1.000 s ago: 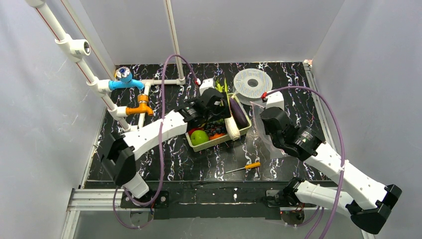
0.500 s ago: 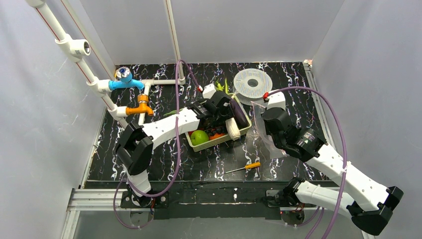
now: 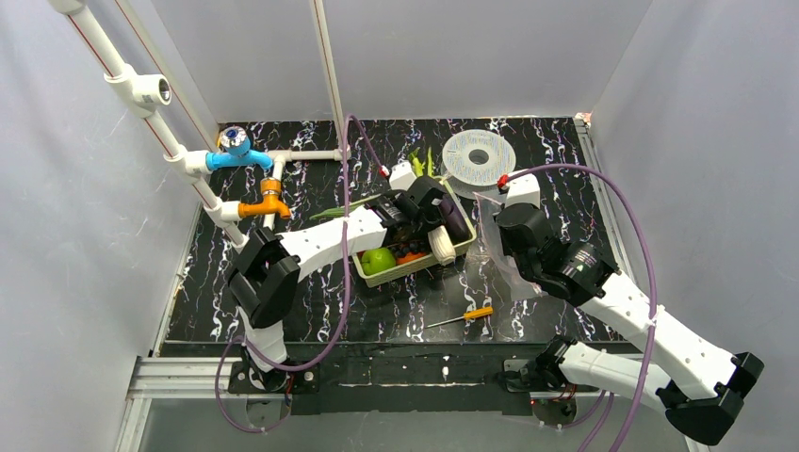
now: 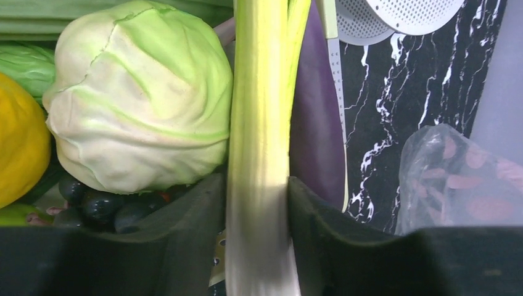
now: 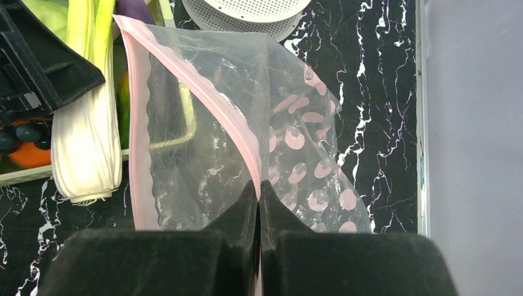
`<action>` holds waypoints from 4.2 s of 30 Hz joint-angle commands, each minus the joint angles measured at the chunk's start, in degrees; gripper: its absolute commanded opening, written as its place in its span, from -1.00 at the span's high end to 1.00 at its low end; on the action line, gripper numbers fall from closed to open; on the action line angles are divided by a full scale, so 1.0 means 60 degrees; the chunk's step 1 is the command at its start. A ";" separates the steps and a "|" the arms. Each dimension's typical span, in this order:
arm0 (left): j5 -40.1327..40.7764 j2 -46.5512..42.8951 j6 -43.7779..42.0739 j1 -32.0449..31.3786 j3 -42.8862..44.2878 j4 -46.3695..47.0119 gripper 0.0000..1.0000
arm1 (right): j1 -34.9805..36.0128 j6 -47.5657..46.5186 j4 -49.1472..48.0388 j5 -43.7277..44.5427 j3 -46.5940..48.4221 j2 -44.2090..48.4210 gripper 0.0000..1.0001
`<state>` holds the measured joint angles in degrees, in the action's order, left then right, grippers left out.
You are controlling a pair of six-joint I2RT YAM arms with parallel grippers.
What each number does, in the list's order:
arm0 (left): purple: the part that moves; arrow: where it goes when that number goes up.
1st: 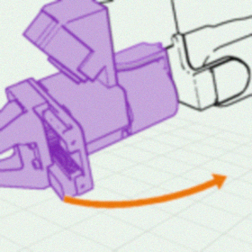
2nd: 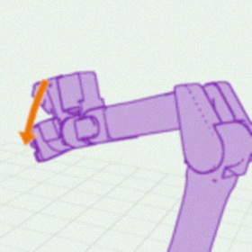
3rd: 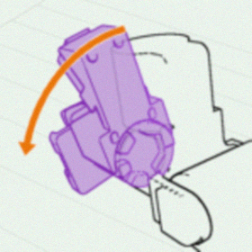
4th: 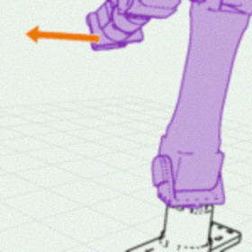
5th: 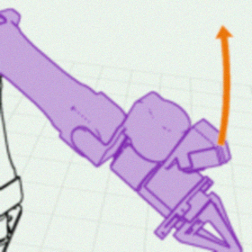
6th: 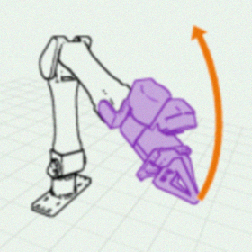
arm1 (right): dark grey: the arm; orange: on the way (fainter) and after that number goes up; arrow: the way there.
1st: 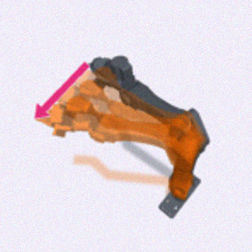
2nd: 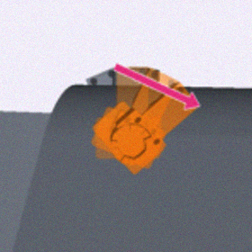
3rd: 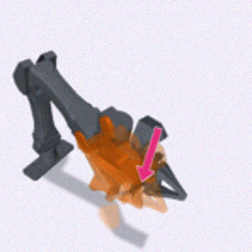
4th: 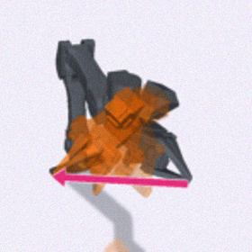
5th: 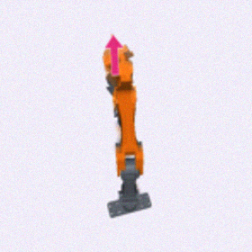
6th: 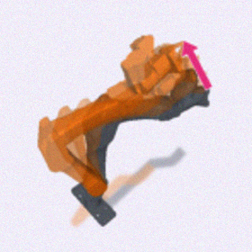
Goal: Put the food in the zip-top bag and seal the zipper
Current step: Pick up the fake vegetable from the bin, then place the fake vegetable in the zipper food storage bag.
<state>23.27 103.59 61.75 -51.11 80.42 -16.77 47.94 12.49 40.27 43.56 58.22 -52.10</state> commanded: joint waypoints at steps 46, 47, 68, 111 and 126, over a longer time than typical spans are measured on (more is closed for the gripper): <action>-0.7588 -0.1803 -0.4828 -0.0372 -0.2619 1.7038 1.00 | -0.2696 0.1870 0.2122 -0.6963 0.3542 -0.1028 0.97; -0.7416 -0.1734 -0.4875 -0.0373 -0.2694 1.7220 1.00 | -0.2813 0.1916 0.2151 -0.7205 0.3603 -0.1048 0.97; -0.7233 -0.1160 -0.6416 -0.0431 -0.2888 1.7544 1.00 | -0.4576 0.2565 0.2036 -1.0467 0.3918 -0.0657 0.97; -0.5679 -0.3340 -0.6202 -0.0629 -0.5462 1.5311 -0.96 | -0.4739 0.2148 0.2241 -0.9569 0.4527 -0.0919 0.97; -0.5557 -0.5794 -0.6935 -0.0695 -0.3484 0.5721 -0.79 | -0.4752 0.0861 0.1962 -0.9752 0.3993 -0.0767 0.97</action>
<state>-10.39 70.28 20.08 -54.86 54.73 34.63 19.51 21.14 56.45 -13.64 83.33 -58.13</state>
